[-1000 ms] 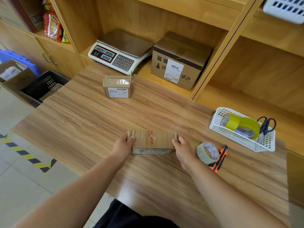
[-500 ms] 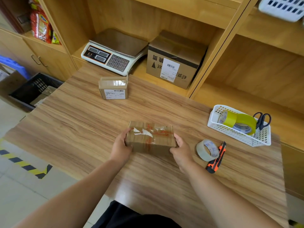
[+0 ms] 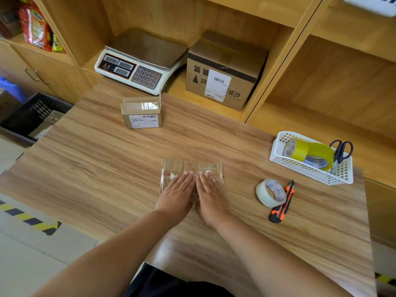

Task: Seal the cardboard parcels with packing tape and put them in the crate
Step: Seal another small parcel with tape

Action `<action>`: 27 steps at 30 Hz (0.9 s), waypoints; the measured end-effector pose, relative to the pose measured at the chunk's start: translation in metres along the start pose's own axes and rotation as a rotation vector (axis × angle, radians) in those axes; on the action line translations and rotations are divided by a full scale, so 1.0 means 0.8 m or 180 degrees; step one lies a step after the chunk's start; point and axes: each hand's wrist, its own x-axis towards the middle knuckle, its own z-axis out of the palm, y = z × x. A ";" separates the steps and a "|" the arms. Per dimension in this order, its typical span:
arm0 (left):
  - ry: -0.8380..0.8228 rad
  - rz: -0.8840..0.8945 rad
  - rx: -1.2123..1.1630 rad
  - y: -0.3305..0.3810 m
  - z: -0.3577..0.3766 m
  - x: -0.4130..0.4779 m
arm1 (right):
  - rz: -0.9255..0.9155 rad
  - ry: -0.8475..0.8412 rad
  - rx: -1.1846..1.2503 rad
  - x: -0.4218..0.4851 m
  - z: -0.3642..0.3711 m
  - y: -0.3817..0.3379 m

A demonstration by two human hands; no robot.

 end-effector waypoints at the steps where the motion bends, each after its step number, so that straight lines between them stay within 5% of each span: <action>1: -0.0035 -0.0011 0.0042 -0.002 0.000 0.001 | 0.0000 -0.0042 -0.0103 0.002 0.002 0.003; 13: 0.0047 0.0128 0.0529 -0.030 -0.007 -0.014 | 0.0006 -0.0153 -0.0589 -0.011 -0.003 0.035; 21: -0.0134 -0.0511 0.0256 -0.035 -0.011 -0.031 | 0.0193 -0.0062 -0.0448 -0.027 -0.002 0.041; 27: 0.0188 -0.1280 -0.1526 -0.034 -0.022 -0.028 | 0.0489 0.0213 0.0148 -0.027 -0.003 0.037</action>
